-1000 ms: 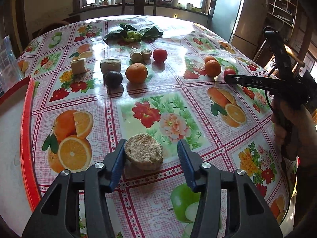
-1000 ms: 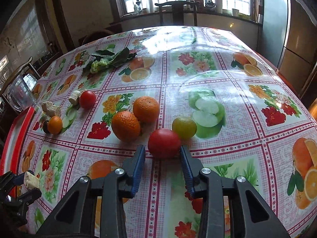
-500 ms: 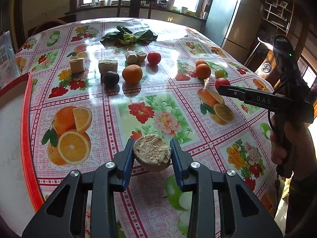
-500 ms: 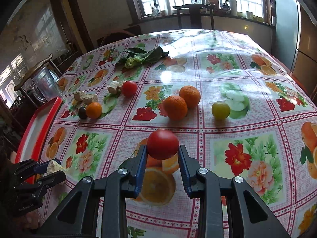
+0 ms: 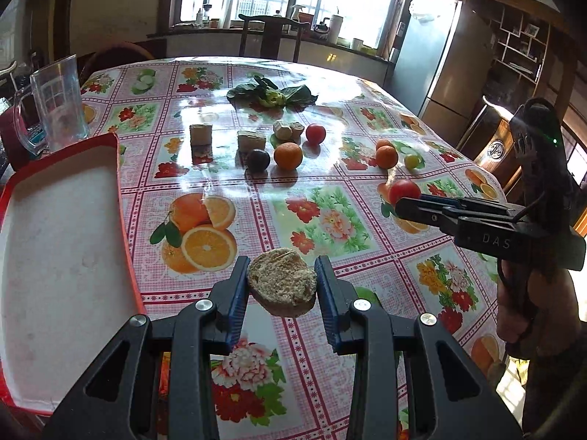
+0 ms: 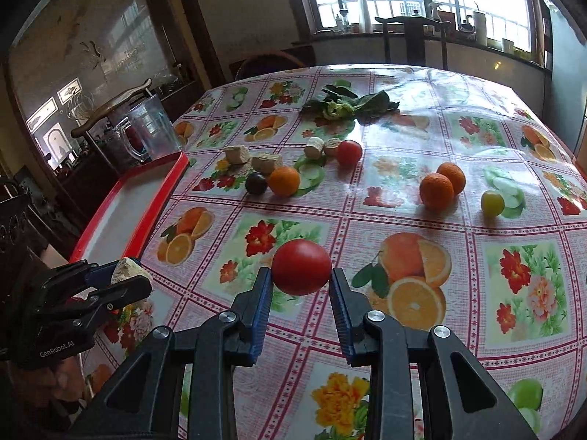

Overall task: Organize fruits
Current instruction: 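Carry the cake and tomato with both tools over the red-rimmed white tray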

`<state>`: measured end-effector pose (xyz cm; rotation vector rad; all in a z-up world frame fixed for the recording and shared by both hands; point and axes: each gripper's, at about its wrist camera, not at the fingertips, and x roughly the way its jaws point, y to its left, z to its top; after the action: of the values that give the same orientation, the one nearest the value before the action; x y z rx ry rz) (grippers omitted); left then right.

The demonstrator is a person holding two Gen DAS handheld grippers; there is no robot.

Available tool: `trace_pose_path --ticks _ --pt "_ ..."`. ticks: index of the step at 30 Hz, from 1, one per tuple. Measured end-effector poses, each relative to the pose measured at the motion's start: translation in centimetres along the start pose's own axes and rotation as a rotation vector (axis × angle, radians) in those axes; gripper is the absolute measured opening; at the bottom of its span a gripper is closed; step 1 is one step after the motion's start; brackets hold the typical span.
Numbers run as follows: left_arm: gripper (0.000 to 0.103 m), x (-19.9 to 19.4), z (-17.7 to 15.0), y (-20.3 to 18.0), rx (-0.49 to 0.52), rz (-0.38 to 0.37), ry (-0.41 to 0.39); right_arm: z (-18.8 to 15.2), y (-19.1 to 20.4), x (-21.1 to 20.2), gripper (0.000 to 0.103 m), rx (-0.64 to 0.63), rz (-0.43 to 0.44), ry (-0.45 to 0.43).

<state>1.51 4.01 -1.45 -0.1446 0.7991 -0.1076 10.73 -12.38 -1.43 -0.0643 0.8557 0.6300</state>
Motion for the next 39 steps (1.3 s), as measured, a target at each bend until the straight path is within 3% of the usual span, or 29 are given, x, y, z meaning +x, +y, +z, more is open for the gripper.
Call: trace_pose_path --ticks 20,27,39 --pt "0.033 -5.9 -2.6 8.9 -0.154 0.117 -0.074 0.8 13.6 3.2 0.032 -0.191 0.219 0.056" --pt "0.033 -7.5 -3.8 12.7 -0.22 0.191 -0.084 1.5 17.7 4.9 0.032 -0.247 0.289 0.082" --pt "0.033 -7.7 -5.5 17.1 -0.278 0.269 -0.046 2.4 22.7 10.4 0.032 -0.321 0.322 0.171"
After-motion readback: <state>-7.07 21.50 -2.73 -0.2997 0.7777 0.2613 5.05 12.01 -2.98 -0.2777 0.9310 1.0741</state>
